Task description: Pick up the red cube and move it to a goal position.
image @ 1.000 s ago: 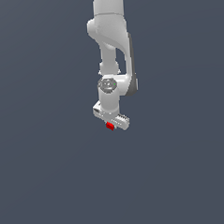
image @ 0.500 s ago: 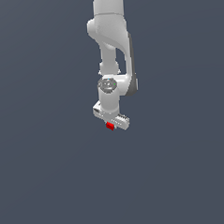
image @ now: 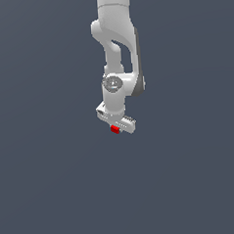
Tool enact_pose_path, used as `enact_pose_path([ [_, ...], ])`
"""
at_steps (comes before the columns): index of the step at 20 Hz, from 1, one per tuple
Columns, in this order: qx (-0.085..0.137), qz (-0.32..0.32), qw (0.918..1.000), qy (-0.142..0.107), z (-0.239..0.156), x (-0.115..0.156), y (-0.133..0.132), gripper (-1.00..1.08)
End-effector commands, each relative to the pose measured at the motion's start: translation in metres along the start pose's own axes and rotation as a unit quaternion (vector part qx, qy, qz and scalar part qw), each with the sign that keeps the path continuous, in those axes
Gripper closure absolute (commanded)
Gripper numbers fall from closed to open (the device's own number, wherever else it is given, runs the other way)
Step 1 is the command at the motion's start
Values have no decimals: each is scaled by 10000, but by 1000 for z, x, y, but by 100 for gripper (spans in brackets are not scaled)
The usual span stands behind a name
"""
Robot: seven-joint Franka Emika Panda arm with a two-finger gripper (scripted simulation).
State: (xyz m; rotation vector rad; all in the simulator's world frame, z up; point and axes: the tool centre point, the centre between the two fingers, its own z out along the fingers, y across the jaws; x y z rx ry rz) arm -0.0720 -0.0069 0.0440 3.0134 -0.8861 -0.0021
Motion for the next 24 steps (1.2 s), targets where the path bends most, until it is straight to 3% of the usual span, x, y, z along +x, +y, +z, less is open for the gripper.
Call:
enact_pose_path([
  [1, 4, 0, 10000, 6, -14, 1, -1, 108],
  [24, -4, 10, 10000, 10, -241, 10, -17, 108],
])
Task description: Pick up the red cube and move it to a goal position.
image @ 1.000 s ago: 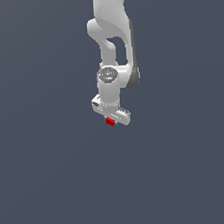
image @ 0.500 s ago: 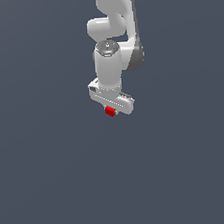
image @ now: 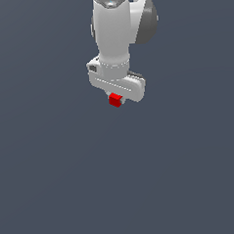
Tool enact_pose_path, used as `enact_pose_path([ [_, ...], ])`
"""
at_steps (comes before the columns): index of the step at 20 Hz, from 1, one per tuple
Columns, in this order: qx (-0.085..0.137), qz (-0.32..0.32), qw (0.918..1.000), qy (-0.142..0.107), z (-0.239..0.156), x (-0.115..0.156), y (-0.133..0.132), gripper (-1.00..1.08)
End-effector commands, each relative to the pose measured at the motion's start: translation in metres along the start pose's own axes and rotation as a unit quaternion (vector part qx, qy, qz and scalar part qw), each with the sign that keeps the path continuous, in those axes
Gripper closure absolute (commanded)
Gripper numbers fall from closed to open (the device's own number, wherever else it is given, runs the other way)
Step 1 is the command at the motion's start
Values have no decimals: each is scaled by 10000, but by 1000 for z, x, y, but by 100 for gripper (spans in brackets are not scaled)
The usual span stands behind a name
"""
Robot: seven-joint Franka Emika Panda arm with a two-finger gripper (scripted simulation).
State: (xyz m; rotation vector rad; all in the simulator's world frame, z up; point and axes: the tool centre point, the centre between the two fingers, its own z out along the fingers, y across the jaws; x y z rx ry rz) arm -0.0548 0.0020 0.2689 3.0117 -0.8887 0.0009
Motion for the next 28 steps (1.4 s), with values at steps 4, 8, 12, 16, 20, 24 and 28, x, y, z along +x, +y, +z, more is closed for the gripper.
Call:
enact_pose_path([
  [4, -2, 1, 10000, -1, -57, 3, -5, 108],
  [8, 0, -2, 10000, -1, -98, 5, -8, 108],
  [12, 2, -5, 10000, -2, -135, 8, -12, 108],
  [16, 4, -7, 10000, -3, -164, 10, -16, 108],
  [20, 4, -7, 10000, -3, -185, 13, -19, 108],
  [24, 6, -10, 10000, -4, -199, 14, -21, 108],
  [28, 6, -10, 10000, -4, -207, 15, -22, 108],
])
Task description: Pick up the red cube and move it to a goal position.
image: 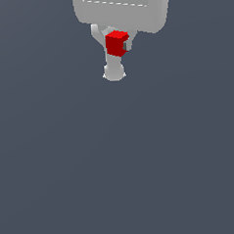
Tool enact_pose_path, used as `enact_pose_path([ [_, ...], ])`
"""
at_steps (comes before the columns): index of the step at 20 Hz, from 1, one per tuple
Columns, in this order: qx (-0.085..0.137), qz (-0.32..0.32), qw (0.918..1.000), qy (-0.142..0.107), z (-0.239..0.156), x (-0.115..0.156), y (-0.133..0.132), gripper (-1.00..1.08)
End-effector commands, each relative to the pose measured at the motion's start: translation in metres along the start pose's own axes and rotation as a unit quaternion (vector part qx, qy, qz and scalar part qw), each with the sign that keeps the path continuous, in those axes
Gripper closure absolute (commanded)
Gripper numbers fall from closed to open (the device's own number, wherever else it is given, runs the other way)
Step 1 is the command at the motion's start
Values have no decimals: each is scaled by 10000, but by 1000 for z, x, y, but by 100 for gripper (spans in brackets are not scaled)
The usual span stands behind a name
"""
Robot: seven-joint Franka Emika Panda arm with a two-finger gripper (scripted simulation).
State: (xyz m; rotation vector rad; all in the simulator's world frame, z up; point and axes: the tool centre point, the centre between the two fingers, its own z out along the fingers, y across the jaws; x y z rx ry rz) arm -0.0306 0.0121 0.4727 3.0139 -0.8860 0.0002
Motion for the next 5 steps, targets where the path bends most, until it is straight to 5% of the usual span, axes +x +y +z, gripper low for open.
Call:
enact_pose_path([
  [1, 0, 0, 10000, 0, -4, 1, -1, 108],
  [5, 0, 0, 10000, 0, -5, 1, -1, 108],
])
